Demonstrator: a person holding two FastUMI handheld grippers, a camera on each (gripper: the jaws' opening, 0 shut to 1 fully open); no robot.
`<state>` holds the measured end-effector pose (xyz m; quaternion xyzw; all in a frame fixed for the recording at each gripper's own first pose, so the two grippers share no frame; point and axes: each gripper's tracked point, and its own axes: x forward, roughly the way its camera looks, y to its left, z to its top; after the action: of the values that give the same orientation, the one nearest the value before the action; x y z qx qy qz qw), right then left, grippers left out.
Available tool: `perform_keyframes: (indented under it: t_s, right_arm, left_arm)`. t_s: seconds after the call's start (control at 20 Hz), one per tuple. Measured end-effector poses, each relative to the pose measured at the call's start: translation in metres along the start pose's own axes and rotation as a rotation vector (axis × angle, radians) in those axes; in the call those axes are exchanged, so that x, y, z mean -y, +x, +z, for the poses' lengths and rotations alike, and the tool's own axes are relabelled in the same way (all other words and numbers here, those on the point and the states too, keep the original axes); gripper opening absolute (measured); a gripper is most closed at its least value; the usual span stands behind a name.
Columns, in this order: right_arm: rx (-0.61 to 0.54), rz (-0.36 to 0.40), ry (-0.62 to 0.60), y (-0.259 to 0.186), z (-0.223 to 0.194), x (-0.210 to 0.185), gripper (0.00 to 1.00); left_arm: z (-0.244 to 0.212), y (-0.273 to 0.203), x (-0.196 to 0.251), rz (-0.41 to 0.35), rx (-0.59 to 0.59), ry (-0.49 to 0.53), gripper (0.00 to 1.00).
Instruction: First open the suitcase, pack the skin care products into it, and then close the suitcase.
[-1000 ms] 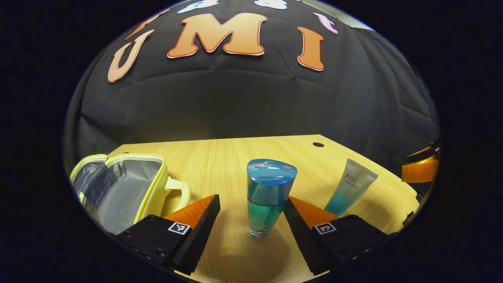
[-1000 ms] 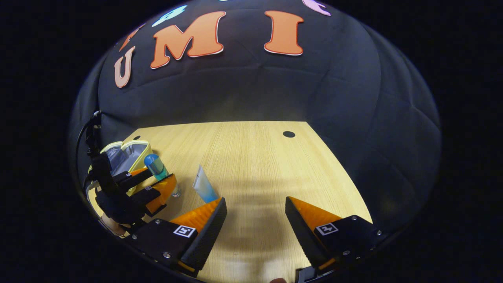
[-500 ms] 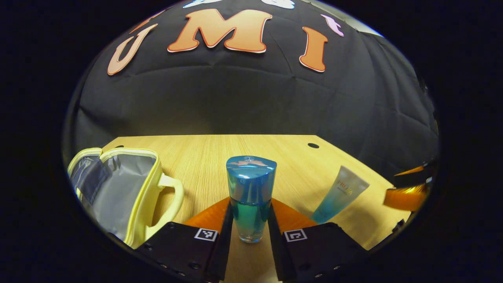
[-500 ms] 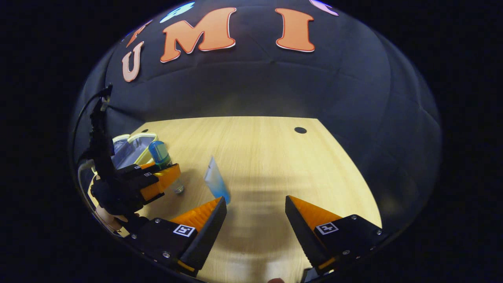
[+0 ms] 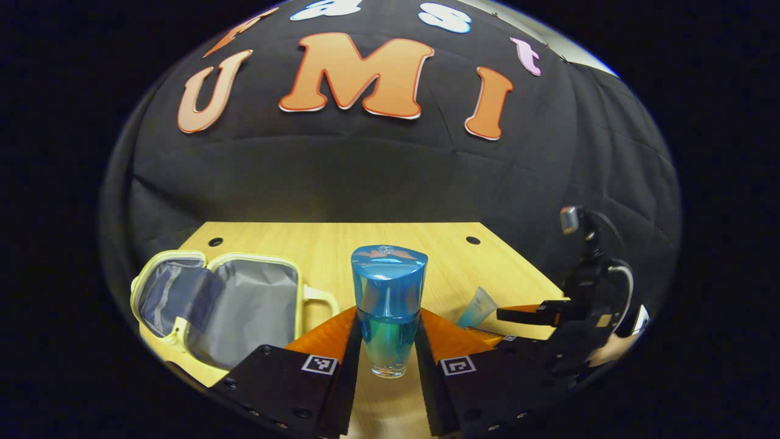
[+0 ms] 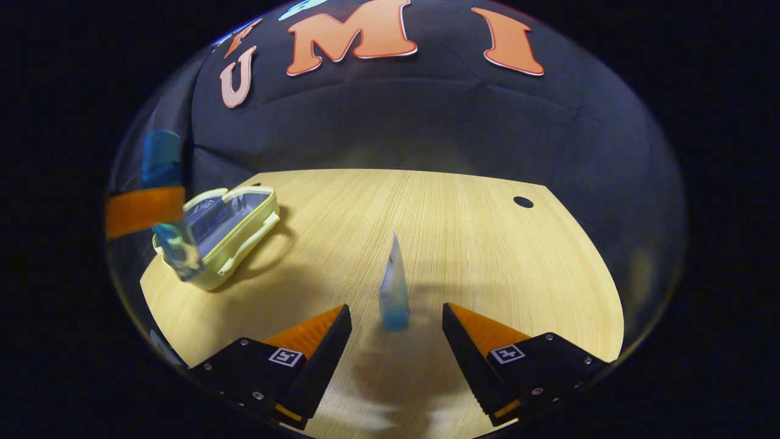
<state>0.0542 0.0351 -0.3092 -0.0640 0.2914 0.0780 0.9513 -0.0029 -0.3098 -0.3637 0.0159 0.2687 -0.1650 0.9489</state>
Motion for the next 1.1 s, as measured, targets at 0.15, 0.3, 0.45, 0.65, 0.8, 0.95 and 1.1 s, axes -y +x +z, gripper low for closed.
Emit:
perform_keyframes:
  t_s: [0.15,0.3,0.45,0.65,0.8,0.95,1.1]
  right_arm:
    - [-0.035,0.004,0.007,0.018,-0.009,0.001,0.93]
    - [-0.063,-0.001,0.009,0.031,-0.016,0.003,0.84]
    - [-0.074,-0.007,0.0,0.042,-0.021,0.0,0.7]
    - [-0.09,-0.007,-0.011,0.043,-0.022,-0.003,0.45]
    - [-0.12,-0.009,0.024,0.026,-0.015,-0.01,0.43]
    - [-0.127,0.048,0.148,-0.006,0.003,-0.049,0.43]
    - [-0.112,0.068,0.24,-0.031,0.022,-0.098,0.42]
  left_arm:
    - [0.013,-0.024,-0.029,0.067,0.022,-0.005,0.47]
    - [0.011,-0.037,-0.053,0.123,0.025,-0.004,0.47]
    - [0.004,-0.047,-0.066,0.146,0.013,-0.017,0.48]
    - [-0.002,-0.055,-0.081,0.15,-0.007,-0.047,0.47]
    - [-0.002,-0.068,-0.094,0.107,-0.041,-0.084,0.47]
    - [0.004,-0.079,-0.123,0.055,-0.132,-0.081,0.47]
    - [0.002,-0.084,-0.165,0.009,-0.317,-0.038,0.46]
